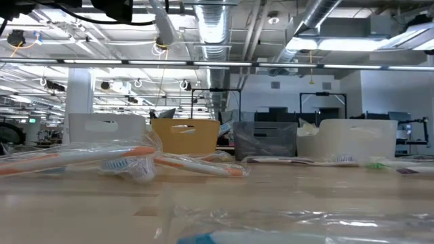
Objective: Pick & Place Toothbrushes
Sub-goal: Put the top right blue toothbrush into the orange bin
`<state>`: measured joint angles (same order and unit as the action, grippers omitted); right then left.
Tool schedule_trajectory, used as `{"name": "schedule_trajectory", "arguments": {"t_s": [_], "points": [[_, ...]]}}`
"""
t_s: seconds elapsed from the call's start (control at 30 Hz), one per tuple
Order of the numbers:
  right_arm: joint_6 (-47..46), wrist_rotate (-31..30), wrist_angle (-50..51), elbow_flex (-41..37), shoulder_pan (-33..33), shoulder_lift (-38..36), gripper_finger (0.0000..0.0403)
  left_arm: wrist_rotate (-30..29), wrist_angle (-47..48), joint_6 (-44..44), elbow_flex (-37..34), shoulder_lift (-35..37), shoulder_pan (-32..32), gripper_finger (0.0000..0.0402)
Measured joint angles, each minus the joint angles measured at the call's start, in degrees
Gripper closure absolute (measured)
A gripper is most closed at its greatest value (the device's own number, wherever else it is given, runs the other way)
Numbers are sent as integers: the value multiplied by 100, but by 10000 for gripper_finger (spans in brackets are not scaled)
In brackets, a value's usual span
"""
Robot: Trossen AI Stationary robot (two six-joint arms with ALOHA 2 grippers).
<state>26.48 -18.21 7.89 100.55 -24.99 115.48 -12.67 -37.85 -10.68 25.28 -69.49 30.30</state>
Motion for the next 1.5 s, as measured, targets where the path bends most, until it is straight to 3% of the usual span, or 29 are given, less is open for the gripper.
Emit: {"name": "schedule_trajectory", "arguments": {"t_s": [0.63,0.8,1.1,1.27,1.5], "points": [[-101,-21,-325,0,118,0,378,-22,-209,-107,0,0,-216,196],[-99,-21,-324,0,116,0,379,-17,-198,-100,0,-2,-216,240],[-330,-51,-331,-2,120,-4,374,13,-131,-55,0,-4,-202,379],[-668,-75,-266,-33,120,-13,355,21,-55,59,-2,-11,-170,382],[-807,-474,114,-46,59,-9,283,2,-40,240,-2,-9,-174,387]]}}
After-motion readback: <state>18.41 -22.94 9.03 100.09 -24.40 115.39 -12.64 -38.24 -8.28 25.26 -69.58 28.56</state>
